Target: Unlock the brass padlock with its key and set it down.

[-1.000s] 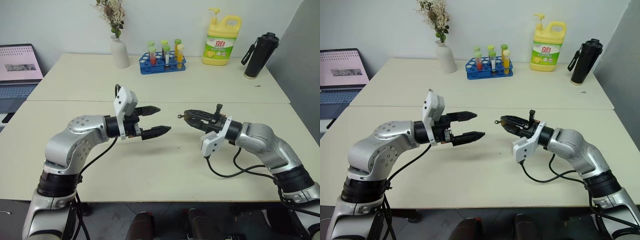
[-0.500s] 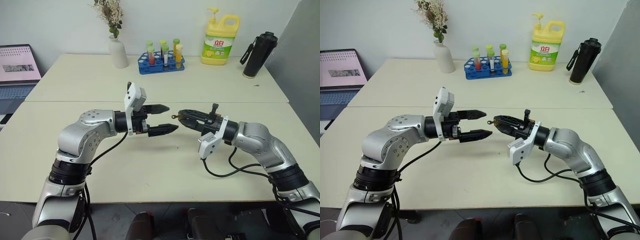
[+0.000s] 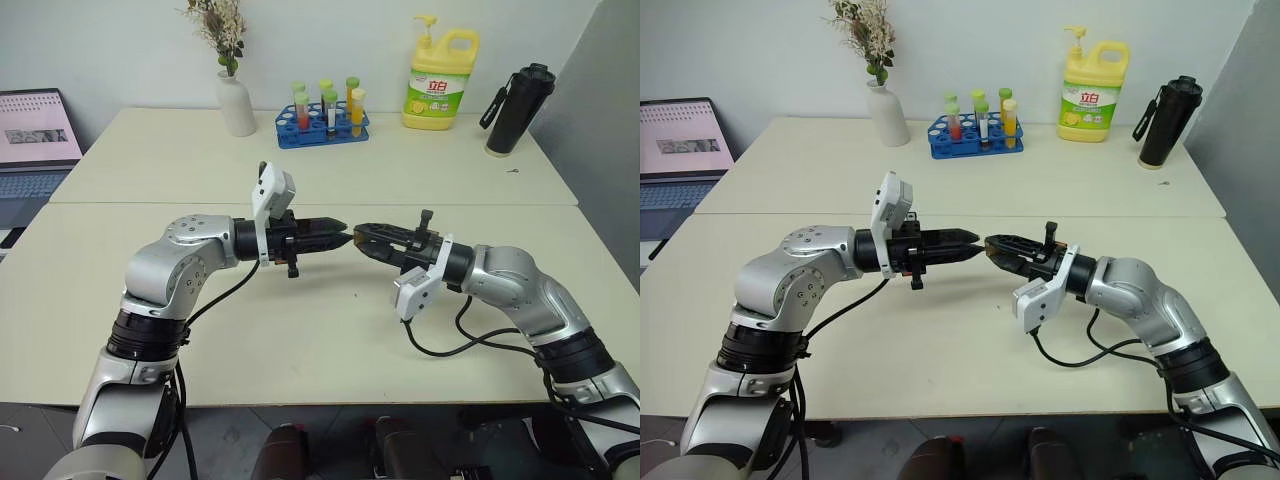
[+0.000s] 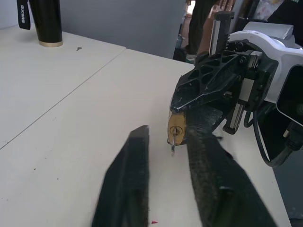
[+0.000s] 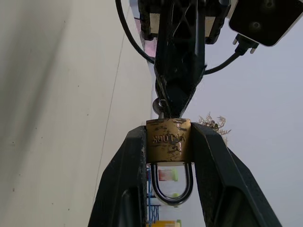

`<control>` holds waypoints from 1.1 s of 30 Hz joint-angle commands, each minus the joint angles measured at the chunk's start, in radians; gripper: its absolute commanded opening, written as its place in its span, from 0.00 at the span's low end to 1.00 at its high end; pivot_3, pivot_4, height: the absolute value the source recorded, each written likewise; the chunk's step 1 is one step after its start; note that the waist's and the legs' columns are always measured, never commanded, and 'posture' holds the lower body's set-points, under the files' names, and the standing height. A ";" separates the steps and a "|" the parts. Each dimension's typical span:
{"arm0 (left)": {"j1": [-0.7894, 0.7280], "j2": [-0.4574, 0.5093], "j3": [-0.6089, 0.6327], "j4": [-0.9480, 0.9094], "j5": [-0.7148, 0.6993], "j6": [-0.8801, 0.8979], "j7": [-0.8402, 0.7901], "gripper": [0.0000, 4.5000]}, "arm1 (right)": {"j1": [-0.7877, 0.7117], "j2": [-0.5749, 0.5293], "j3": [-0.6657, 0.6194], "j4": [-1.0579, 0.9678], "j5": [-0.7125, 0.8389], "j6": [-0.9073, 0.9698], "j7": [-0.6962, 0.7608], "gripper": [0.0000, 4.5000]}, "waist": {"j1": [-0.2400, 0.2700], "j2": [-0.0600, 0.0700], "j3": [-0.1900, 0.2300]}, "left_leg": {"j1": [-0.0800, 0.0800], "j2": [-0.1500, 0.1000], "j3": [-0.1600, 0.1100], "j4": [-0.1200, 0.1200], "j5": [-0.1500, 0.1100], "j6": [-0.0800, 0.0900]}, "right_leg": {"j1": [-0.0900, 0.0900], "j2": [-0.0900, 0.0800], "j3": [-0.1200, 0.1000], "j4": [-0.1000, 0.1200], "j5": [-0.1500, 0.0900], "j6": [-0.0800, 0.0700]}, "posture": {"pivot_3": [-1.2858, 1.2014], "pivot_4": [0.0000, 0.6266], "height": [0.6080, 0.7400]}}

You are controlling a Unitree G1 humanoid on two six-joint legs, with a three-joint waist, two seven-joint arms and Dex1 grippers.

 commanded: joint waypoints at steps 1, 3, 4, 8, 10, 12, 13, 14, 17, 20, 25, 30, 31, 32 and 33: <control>-0.021 0.001 -0.002 -0.010 0.011 -0.024 -0.019 0.00 | -0.020 0.005 -0.008 -0.041 0.031 -0.003 0.004 0.21 | 0.000 0.000 0.000 | 0.000 0.000 0.000 0.000 0.000 0.000 | 0.000 0.000 0.000 0.000 0.000 0.000 | 0.52 0.24 1.00; -0.018 0.001 -0.004 -0.013 0.012 -0.022 -0.026 0.00 | -0.020 0.007 -0.009 -0.043 0.034 -0.002 0.008 0.21 | 0.000 0.000 0.000 | 0.000 0.000 0.000 0.000 0.000 0.000 | 0.000 0.000 0.000 0.000 0.000 0.000 | 0.52 0.24 1.00; -0.016 0.003 -0.005 -0.015 0.012 -0.019 -0.030 0.00 | -0.020 0.008 -0.009 -0.043 0.035 -0.001 0.009 0.21 | 0.000 0.000 0.000 | 0.000 0.000 0.000 0.000 0.000 0.000 | 0.000 0.000 0.000 0.000 0.000 0.000 | 0.52 0.24 1.00; -0.010 0.010 -0.006 -0.014 0.015 -0.013 -0.041 0.00 | -0.027 0.013 -0.011 -0.036 0.037 -0.002 0.008 0.21 | 0.000 0.000 0.000 | 0.000 0.000 0.000 0.000 0.000 0.000 | 0.000 0.000 0.000 0.000 0.000 0.000 | 0.52 0.24 1.00; -0.012 0.007 0.000 -0.012 0.012 -0.007 -0.039 0.00 | -0.029 0.013 -0.013 -0.032 0.037 -0.004 0.005 0.21 | 0.000 0.000 0.000 | 0.000 0.000 0.000 0.000 0.000 0.000 | 0.000 0.000 0.000 0.000 0.000 0.000 | 0.52 0.24 1.00; -0.013 0.009 0.004 -0.010 0.008 0.001 -0.040 0.00 | -0.032 0.014 -0.014 -0.026 0.036 -0.006 0.003 0.21 | 0.000 0.000 0.000 | 0.000 0.000 0.000 0.000 0.000 0.000 | 0.000 0.000 0.000 0.000 0.000 0.000 | 0.52 0.24 1.00; -0.015 0.009 0.012 -0.009 -0.004 0.018 -0.036 0.00 | -0.034 0.014 -0.015 -0.024 0.037 -0.008 0.000 0.21 | 0.000 0.000 0.000 | 0.000 0.000 0.000 0.000 0.000 0.000 | 0.000 0.000 0.000 0.000 0.000 0.000 | 0.52 0.24 1.00; -0.017 0.010 0.022 -0.005 -0.014 0.034 -0.031 0.00 | -0.035 0.013 -0.016 -0.021 0.036 -0.010 0.000 0.21 | 0.000 0.000 0.000 | 0.000 0.000 0.000 0.000 0.000 0.000 | 0.000 0.000 0.000 0.000 0.000 0.000 | 0.52 0.24 1.00; -0.019 0.017 0.040 0.012 -0.022 0.033 -0.042 0.00 | -0.034 0.010 -0.018 -0.015 0.038 -0.016 -0.001 0.21 | 0.000 0.000 0.000 | 0.000 0.000 0.000 0.000 0.000 0.000 | 0.000 0.000 0.000 0.000 0.000 0.000 | 0.52 0.24 1.00; -0.022 0.018 0.043 0.024 -0.015 0.032 -0.029 0.04 | -0.036 0.012 -0.019 -0.012 0.040 -0.018 -0.002 0.21 | 0.000 0.000 0.000 | 0.000 0.000 0.000 0.000 0.000 0.000 | 0.000 0.000 0.000 0.000 0.000 0.000 | 0.52 0.24 1.00; -0.031 0.034 0.048 0.050 -0.015 0.044 -0.039 0.35 | -0.035 0.011 -0.018 -0.007 0.043 -0.021 -0.004 0.21 | 0.000 0.000 0.000 | 0.000 0.000 0.000 0.000 0.000 0.000 | 0.000 0.000 0.000 0.000 0.000 0.000 | 0.52 0.24 1.00; -0.031 0.085 0.054 0.046 -0.086 0.146 -0.108 0.35 | -0.038 0.008 -0.017 -0.004 0.031 -0.046 -0.018 0.21 | -0.001 0.000 0.000 | 0.000 0.000 0.000 0.000 0.000 0.000 | 0.000 0.000 -0.001 0.000 0.000 0.000 | 0.52 0.24 1.00; -0.031 0.086 0.053 0.046 -0.083 0.145 -0.106 0.35 | -0.039 0.008 -0.017 -0.003 0.029 -0.052 -0.021 0.21 | -0.001 0.000 0.000 | 0.000 0.000 0.000 0.000 0.000 0.000 | 0.000 0.000 -0.001 0.000 0.000 0.000 | 0.52 0.24 1.00; -0.030 0.087 0.050 0.046 -0.078 0.138 -0.107 0.35 | -0.042 0.005 -0.015 0.004 0.019 -0.066 -0.027 0.21 | -0.001 0.000 0.000 | 0.000 0.000 0.000 0.000 0.000 0.000 | 0.000 0.000 -0.001 0.000 0.000 0.000 | 0.52 0.24 1.00; -0.030 0.087 0.049 0.046 -0.075 0.134 -0.110 0.35 | -0.044 0.004 -0.013 0.009 0.013 -0.076 -0.032 0.21 | -0.001 0.000 0.000 | 0.000 0.000 0.000 0.000 0.000 0.000 | 0.000 0.000 -0.001 0.000 0.000 0.000 | 0.52 0.24 1.00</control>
